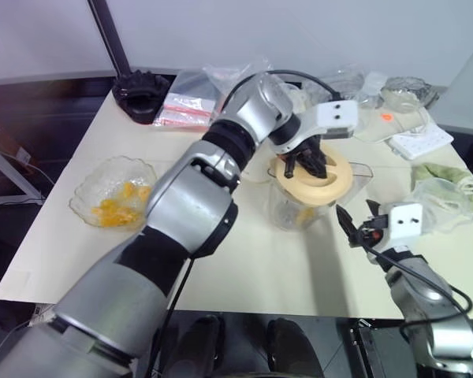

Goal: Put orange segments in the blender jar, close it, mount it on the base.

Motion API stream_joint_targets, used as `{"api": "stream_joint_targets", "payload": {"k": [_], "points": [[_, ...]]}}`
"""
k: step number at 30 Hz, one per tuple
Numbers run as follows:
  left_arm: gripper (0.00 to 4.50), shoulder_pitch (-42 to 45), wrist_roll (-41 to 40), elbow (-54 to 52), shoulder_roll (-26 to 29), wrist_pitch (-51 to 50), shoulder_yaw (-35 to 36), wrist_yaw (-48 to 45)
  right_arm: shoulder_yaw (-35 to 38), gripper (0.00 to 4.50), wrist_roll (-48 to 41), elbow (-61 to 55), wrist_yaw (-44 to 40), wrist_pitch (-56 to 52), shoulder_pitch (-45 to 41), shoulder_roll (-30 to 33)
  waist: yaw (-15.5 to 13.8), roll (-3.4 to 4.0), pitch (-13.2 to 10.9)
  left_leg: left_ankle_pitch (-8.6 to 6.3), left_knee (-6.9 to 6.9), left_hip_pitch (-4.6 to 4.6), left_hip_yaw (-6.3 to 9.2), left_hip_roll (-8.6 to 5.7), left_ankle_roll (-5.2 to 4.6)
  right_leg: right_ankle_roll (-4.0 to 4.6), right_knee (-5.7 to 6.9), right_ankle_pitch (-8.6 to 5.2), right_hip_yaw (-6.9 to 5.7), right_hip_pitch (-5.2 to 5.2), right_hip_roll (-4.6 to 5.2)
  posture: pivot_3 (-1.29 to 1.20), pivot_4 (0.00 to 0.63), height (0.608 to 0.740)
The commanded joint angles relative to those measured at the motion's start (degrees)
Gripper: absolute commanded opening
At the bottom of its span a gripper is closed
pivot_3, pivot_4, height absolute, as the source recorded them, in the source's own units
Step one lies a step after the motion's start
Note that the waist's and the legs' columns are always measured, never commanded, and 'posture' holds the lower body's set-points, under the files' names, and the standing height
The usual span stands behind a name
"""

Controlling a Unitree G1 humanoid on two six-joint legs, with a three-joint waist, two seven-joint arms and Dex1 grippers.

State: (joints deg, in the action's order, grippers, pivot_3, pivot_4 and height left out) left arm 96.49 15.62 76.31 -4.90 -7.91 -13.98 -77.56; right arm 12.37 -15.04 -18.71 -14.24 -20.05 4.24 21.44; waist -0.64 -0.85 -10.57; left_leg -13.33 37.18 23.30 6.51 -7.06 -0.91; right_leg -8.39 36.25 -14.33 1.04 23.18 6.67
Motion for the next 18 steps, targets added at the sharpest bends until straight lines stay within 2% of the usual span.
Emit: {"api": "stream_joint_targets", "payload": {"k": [1,10,13,16,17,18], "points": [[0.25,-1.7,2.0,0.8,-0.4,0.6,-1.8,0.5,0.1,3.52,2.4,5.7,-0.1,5.3,-4.2,0.0,0.1,0.01,0.0,0.0,0.0,0.0,0.0,0.0,0.0,0.0,0.0,0.0,0.0,0.01,0.0,0.0,0.15,0.74],[0.25,-2.2,2.6,0.8,-0.2,1.2,-2.7,0.2,0.0,3.52,5.1,17.3,-0.6,12.1,-12.8,0.3,0.2,0.02,0.0,0.03,0.0,-0.03,0.03,-0.01,0.05,0.01,0.04,0.01,0.01,-0.02,-0.02,0.0,0.15,0.74],[0.25,-2.4,2.8,0.8,-0.1,1.5,-3.1,-0.3,0.1,2.56,4.4,17.3,-1.3,12.6,-14.1,0.0,0.3,0.03,0.0,0.04,-0.01,-0.03,0.04,-0.01,0.05,0.01,0.06,0.01,0.01,0.0,-0.02,0.0,0.15,0.74],[0.25,-2.4,2.2,0.6,-0.1,1.6,-2.7,-1.3,-0.5,1.09,5.3,16.5,-0.5,12.3,-14.1,-0.1,0.3,0.07,0.0,0.04,0.0,-0.03,0.04,-0.01,0.05,0.01,0.06,0.01,0.01,0.0,-0.02,0.0,0.15,0.74],[0.25,-2.4,2.2,0.6,-0.1,1.7,-2.7,-1.3,-0.7,0.85,5.7,16.3,-0.2,12.4,-14.0,0.0,0.2,0.08,0.0,0.04,0.0,-0.06,0.04,-0.01,0.06,0.01,0.06,0.01,0.02,-0.04,-0.02,0.0,0.15,0.74],[0.25,-2.5,2.2,0.5,-0.1,1.7,-2.8,-1.3,-0.9,0.86,6.3,16.0,0.3,12.2,-13.9,0.2,0.1,0.08,0.0,0.05,0.01,-0.07,0.05,-0.02,0.06,0.01,0.06,0.01,0.02,-0.06,-0.02,0.0,0.15,0.74]]}}
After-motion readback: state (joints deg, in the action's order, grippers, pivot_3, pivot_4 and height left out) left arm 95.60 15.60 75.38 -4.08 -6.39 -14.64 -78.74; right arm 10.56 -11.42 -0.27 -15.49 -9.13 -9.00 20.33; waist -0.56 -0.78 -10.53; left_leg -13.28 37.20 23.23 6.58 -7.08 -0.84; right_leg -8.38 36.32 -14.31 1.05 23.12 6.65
